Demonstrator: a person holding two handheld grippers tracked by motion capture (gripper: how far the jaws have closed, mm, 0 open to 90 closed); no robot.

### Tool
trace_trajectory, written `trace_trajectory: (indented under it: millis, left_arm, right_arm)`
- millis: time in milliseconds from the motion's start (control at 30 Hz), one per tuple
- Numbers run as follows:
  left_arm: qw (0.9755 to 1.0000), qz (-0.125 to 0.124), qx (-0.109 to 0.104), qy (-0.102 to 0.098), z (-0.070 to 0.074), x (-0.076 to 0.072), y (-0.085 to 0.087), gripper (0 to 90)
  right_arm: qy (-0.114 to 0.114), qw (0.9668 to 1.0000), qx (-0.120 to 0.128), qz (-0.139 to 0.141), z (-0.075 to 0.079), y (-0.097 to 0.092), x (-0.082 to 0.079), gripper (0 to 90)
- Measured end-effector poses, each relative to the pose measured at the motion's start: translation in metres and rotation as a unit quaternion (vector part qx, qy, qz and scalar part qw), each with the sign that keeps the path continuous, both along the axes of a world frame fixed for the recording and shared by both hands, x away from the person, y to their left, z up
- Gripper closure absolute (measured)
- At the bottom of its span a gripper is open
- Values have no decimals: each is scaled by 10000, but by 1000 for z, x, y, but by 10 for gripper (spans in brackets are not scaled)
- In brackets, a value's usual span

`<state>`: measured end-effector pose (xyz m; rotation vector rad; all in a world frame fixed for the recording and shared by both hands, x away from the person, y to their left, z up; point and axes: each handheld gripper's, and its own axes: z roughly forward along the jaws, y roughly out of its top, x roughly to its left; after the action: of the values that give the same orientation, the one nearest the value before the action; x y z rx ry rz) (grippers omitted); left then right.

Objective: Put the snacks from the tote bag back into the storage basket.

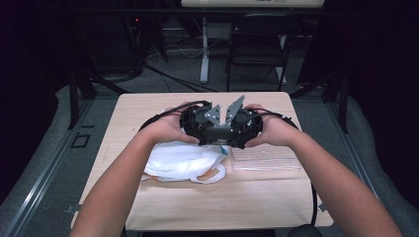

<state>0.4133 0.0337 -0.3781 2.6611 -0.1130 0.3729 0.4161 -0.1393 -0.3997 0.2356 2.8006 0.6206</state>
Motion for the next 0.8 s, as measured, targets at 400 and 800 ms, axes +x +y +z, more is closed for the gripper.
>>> trace_trajectory:
  millis: [400,800]
  left_arm:
    - [10000,-28,-19,89,-4,0,-1,426]
    - [9997,88,-144,153,-5,4,0,388]
  right_arm:
    - [44,9996,-180,193,-1,0,0,399]
    - [80,9995,-227,201,-2,-3,1,413]
